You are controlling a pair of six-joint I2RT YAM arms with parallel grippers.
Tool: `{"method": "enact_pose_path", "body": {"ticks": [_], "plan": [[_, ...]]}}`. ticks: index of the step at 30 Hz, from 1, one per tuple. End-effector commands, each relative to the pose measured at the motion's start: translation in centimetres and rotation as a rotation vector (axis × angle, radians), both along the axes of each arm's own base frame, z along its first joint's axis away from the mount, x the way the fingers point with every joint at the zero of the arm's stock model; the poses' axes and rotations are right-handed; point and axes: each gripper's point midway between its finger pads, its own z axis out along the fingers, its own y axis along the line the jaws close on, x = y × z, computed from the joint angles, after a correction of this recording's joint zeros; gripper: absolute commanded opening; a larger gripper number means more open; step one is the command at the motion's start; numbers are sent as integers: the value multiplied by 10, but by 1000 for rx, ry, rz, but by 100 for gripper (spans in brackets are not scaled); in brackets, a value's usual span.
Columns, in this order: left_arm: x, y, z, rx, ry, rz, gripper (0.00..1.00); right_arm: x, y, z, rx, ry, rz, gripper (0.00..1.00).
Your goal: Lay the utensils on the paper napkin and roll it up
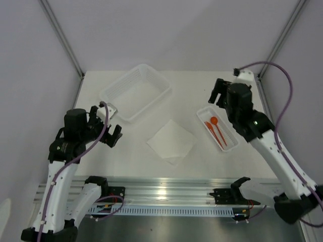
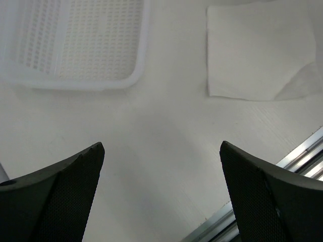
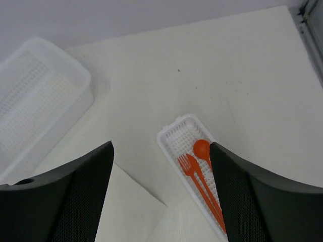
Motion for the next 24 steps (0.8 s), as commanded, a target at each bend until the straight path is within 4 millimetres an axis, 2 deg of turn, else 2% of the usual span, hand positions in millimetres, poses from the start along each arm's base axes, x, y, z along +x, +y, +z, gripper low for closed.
{"method": "enact_pose_path", "body": {"ticks": [1,2,3,4,5,7,8,10,11,14,15,18,24], "plan": [[-1,-33,13,-115,28,-112,99,8,3,-71,-207,319,61,79],[11,-35,21,-107,-37,-114,99,16,5,-86,-214,367,78,75],[12,-43,13,-89,-38,-140,99,20,5,-92,-197,388,93,63],[17,-42,13,-68,-56,-127,99,25,0,-110,-153,450,117,56],[19,-49,10,-65,-56,-154,100,27,-4,-119,-130,481,122,46],[18,-57,2,-66,-26,-188,99,32,-21,-140,-98,546,99,35],[17,-61,-1,-70,-6,-205,100,33,-26,-162,-117,609,90,31],[21,-63,-12,-55,39,-212,99,35,-32,-187,-139,678,82,30],[23,-61,-17,-42,51,-200,100,37,-32,-210,-163,740,95,31],[27,-60,-28,-26,88,-190,100,44,-28,-244,-175,811,119,31],[26,-61,-30,-27,97,-191,99,45,-28,-262,-192,856,124,32],[24,-61,-35,-24,112,-198,100,53,-32,-286,-224,898,111,32],[22,-59,-42,-15,128,-194,99,59,-42,-297,-285,910,83,33]]}}
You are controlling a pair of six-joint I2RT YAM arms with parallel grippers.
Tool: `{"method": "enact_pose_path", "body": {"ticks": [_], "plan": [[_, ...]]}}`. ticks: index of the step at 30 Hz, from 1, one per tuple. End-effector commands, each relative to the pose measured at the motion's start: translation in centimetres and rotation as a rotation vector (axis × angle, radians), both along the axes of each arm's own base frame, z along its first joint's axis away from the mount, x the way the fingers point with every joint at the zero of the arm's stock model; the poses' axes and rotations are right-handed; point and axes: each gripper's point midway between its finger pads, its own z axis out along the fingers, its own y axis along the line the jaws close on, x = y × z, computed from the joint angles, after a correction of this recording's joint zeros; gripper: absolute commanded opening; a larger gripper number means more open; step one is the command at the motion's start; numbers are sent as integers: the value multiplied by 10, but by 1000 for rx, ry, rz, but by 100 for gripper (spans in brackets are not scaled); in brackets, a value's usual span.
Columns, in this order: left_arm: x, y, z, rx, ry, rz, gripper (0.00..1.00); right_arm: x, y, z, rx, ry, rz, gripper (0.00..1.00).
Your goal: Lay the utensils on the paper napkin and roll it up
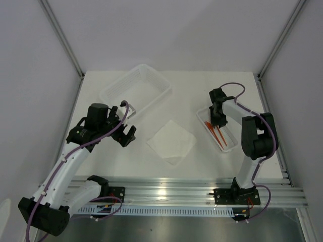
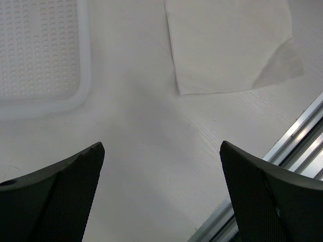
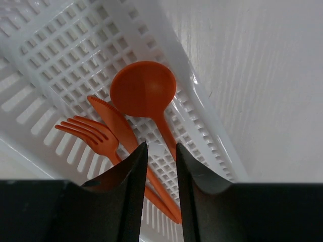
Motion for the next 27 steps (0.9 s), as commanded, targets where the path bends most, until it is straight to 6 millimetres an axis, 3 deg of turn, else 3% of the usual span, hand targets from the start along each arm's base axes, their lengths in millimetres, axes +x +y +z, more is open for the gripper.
{"method": "enact_pose_path", "body": {"ticks": [1,12,18,27], "plan": [[1,-3,3,-12,-16,-7,100,19,-3,11,-31,-69,24,33],[-1,-2,3,-11,-21,-3,99,15,-7,-9,-46,-37,30,37],[-3,-1,2,-13,-25,-7,100,11,2,-18,-1,-14,66,40],[-4,-1,4,-14,-35,-7,100,9,10,-8,45,-41,96,20]]}}
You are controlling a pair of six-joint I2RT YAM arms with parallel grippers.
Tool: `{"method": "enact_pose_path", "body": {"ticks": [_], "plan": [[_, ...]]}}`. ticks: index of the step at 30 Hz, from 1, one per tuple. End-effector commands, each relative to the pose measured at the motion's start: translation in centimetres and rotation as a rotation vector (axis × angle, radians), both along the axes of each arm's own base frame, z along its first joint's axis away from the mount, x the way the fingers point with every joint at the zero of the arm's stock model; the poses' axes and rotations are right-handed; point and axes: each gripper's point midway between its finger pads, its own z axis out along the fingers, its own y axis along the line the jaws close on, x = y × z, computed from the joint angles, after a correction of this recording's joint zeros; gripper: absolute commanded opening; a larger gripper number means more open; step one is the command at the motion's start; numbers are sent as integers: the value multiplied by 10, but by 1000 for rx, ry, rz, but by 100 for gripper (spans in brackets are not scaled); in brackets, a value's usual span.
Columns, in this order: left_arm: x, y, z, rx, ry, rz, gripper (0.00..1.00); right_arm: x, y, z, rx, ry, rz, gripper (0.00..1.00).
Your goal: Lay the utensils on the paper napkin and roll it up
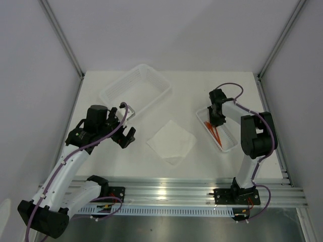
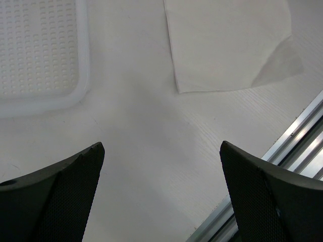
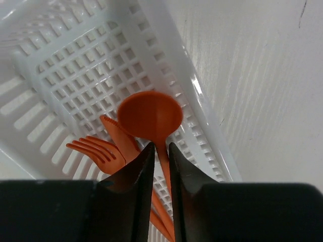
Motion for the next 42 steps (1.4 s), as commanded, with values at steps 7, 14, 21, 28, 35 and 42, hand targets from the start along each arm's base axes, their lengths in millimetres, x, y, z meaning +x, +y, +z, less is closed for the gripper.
{"method": "enact_pose_path", "body": {"ticks": [7,14,21,28,35,42], "plan": [[0,-2,7,-16,-36,-8,100,-4,9,16,8,-22,56,6],[-1,-3,6,-17,-35,-14,99,6,5,48,-118,-93,65,0],[-1,-3,6,-18,-35,-15,100,18,1,102,-189,-233,42,0],[1,-2,4,-14,-36,-10,99,19,8,159,-331,-419,-48,0],[16,8,0,43,-41,57,100,-9,164,168,327,-492,24,0],[37,17,-3,107,-48,115,99,-20,233,109,376,-284,36,0]]}}
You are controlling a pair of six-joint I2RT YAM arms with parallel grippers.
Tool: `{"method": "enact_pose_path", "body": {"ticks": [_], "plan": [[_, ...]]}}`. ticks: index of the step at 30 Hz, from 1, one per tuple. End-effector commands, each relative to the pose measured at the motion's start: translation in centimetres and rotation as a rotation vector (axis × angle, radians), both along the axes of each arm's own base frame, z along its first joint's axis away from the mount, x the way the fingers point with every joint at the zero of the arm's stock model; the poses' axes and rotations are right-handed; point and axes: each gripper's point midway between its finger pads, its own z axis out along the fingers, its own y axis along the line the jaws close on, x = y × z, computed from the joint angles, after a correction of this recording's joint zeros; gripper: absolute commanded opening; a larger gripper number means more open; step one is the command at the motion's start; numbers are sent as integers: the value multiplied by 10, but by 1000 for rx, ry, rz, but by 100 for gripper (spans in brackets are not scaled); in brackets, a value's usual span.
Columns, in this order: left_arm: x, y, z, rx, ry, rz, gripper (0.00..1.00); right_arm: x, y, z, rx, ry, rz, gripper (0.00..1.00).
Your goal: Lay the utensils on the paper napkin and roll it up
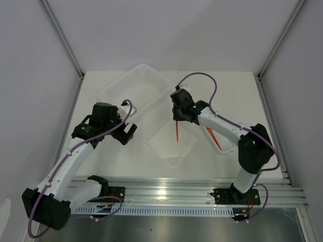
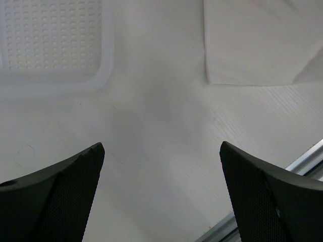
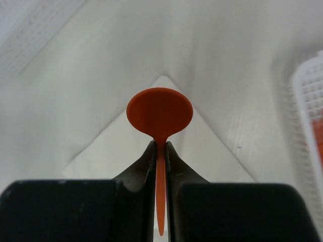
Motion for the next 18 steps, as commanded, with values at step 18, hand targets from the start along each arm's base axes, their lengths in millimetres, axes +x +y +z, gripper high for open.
{"method": "enact_pose_path", "body": {"ticks": [18], "plan": [[19,-6,-2,-30,-46,28,99,-35,59,-71,-74,237,-29,0]]}}
